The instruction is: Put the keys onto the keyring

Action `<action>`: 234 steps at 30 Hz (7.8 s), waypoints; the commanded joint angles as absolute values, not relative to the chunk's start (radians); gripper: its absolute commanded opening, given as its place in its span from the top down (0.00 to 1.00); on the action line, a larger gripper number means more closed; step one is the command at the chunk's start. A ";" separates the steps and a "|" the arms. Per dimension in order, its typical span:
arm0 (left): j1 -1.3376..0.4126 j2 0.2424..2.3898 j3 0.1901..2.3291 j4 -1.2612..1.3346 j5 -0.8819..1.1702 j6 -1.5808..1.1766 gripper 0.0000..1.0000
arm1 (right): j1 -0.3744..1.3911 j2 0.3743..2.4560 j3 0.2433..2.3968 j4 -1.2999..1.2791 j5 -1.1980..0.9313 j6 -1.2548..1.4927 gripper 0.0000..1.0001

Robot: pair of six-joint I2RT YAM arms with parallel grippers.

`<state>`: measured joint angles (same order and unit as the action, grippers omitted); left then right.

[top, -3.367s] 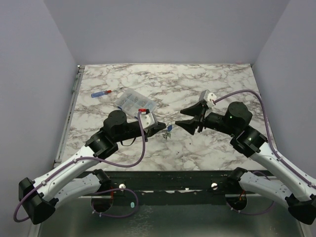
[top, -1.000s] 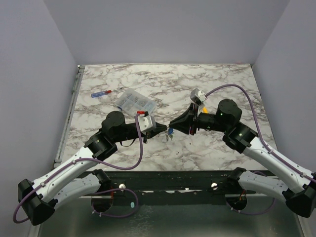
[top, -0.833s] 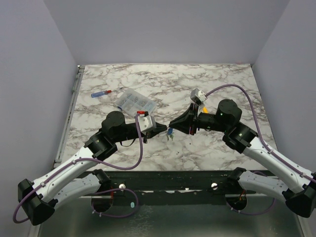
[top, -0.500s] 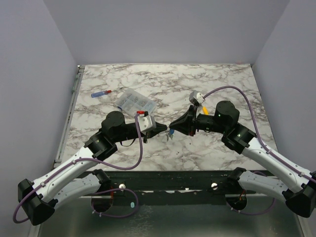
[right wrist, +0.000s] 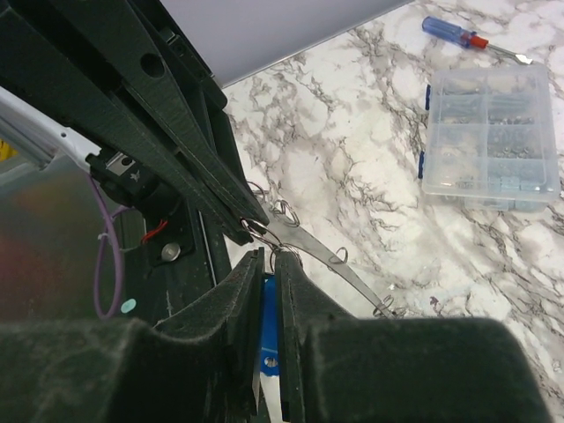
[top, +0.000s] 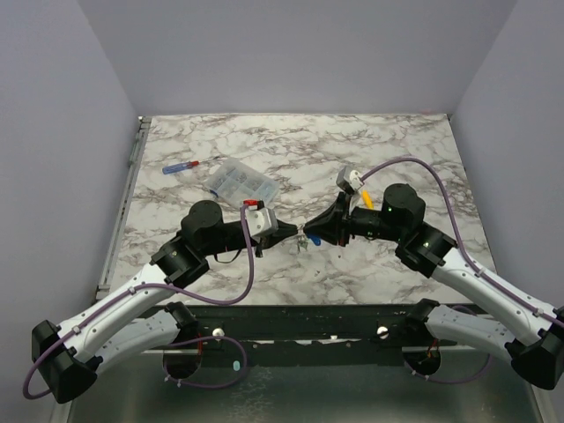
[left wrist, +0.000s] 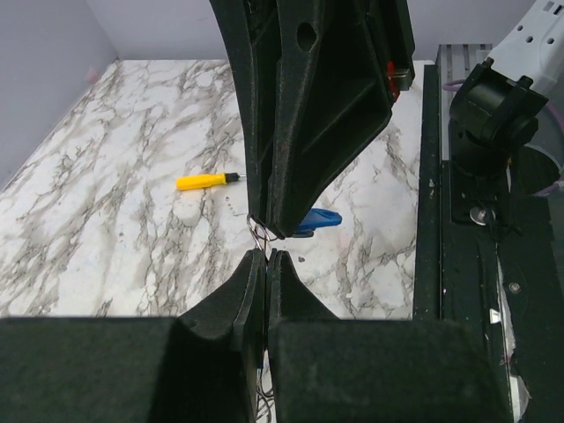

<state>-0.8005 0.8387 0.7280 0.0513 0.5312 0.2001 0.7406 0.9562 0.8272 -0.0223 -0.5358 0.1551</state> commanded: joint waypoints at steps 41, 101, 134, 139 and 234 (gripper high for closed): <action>-0.803 0.795 0.723 0.145 0.645 0.189 1.00 | 0.747 0.838 0.920 -0.197 -0.423 -0.211 0.22; -0.804 0.804 0.718 0.162 0.731 0.184 1.00 | 0.748 0.962 0.957 -0.142 -0.805 -0.127 0.57; -0.804 0.795 0.716 0.163 0.724 0.183 1.00 | 0.747 1.032 0.946 -0.240 -0.811 -0.193 0.83; -0.804 0.796 0.715 0.163 0.723 0.183 1.00 | 0.748 1.018 0.938 -0.219 -0.813 -0.195 0.97; -0.804 0.786 0.710 0.164 0.674 0.195 1.00 | 0.748 1.032 1.020 -0.223 -0.848 -0.193 0.99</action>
<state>-0.8005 0.8009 0.7116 0.1246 0.6708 0.1806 0.7441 1.0328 0.9943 -0.2321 -0.8085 -0.1925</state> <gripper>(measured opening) 0.047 0.040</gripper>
